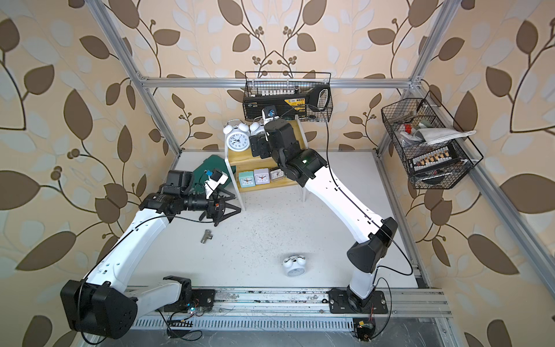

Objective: Place the alarm clocks on the shelf by style
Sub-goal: Place the alarm on the shelf, then pick up the alarm from the center of the board.

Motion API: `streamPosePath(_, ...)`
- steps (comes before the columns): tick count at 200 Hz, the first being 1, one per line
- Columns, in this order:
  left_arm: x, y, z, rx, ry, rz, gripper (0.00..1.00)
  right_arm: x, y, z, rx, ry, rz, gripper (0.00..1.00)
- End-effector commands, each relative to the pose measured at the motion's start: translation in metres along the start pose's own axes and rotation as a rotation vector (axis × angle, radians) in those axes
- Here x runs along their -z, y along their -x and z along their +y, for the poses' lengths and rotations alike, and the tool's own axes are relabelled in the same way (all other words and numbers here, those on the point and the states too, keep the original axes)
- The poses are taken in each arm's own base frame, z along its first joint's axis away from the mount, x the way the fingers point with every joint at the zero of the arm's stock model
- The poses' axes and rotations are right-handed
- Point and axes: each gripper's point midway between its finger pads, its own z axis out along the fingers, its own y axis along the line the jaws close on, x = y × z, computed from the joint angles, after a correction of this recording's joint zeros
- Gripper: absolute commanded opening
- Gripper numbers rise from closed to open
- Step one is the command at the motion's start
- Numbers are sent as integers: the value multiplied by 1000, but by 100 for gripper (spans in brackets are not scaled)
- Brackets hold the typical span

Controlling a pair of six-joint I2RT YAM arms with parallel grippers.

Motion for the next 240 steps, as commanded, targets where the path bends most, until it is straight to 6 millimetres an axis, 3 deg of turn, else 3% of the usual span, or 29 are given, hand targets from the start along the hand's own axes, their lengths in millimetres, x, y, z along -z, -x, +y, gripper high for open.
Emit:
streamPosePath(1,7,6,-8,-37,-5,-17,99,27,-5,-2,17,46,26,99)
streamPosePath(37,6,5,-8,-34,-17,-11,99,63,-45,3,62,192,113,99)
streamPosePath(104,6,1,-15,-43,-60,-2,99,110,-163,6,91,370,430,99)
streamPosePath(141,5,1,-16,-39,-65,-1,99,123,-228,9,58,359,664,99)
streamPosePath(193,5,0,-16,-41,-68,1,99,159,-296,22,211,342,872,99)
streamPosePath(240,5,0,-16,-40,-71,0,99,182,-351,2,350,198,1068,99)
